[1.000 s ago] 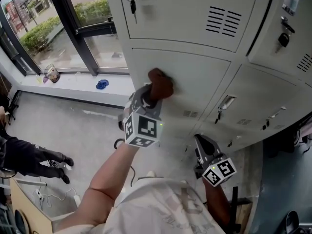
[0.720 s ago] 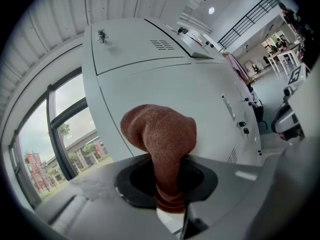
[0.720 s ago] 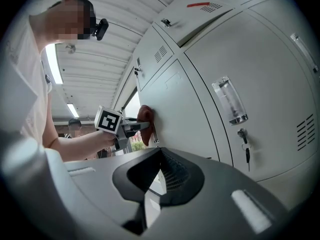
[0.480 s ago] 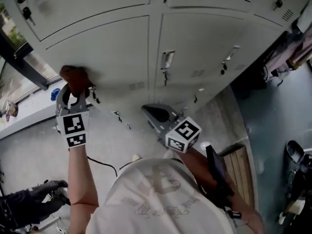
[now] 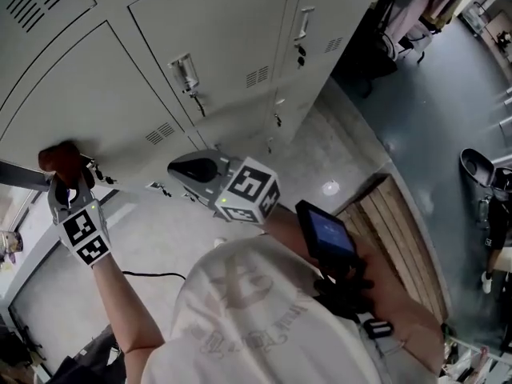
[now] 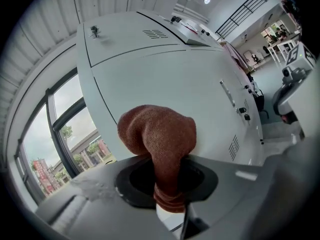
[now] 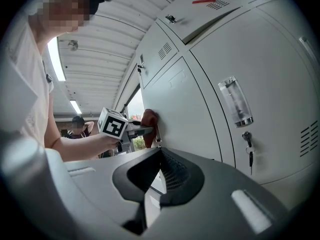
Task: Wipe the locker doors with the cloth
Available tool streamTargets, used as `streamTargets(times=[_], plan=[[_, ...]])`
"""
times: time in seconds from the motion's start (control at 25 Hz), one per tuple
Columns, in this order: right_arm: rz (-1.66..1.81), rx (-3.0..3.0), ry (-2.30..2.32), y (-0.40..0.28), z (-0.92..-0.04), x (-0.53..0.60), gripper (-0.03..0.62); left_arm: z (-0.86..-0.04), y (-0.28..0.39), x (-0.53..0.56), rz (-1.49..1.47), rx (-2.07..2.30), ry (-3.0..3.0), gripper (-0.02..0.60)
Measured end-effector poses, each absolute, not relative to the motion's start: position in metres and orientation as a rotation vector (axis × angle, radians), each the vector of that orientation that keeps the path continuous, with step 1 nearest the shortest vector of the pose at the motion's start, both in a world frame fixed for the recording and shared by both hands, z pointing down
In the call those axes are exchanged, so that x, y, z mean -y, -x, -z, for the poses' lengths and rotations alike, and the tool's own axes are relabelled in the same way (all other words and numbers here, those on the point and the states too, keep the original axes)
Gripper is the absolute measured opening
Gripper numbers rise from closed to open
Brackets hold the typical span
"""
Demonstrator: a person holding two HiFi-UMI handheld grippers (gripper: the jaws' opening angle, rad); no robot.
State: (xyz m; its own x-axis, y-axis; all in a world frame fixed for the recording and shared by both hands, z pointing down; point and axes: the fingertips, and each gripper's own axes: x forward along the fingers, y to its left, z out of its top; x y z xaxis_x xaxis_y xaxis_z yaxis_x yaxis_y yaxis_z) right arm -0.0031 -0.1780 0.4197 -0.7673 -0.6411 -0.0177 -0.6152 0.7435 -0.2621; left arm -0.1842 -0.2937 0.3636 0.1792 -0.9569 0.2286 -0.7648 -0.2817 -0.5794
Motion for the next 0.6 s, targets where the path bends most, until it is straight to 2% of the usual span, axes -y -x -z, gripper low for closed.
streamTargets(times=[0.32,0.6], plan=[[0.376,-2.810,1.003,-0.002,-0.415,0.178,0.009,-0.364,0.151,0.291,0.795,-1.551,2.184,0.084],[0.383,-2.771,1.070,-0.033,-0.425,0.179,0.009,-0.373,0.110,0.295,0.770,-1.482,2.256,0.083]])
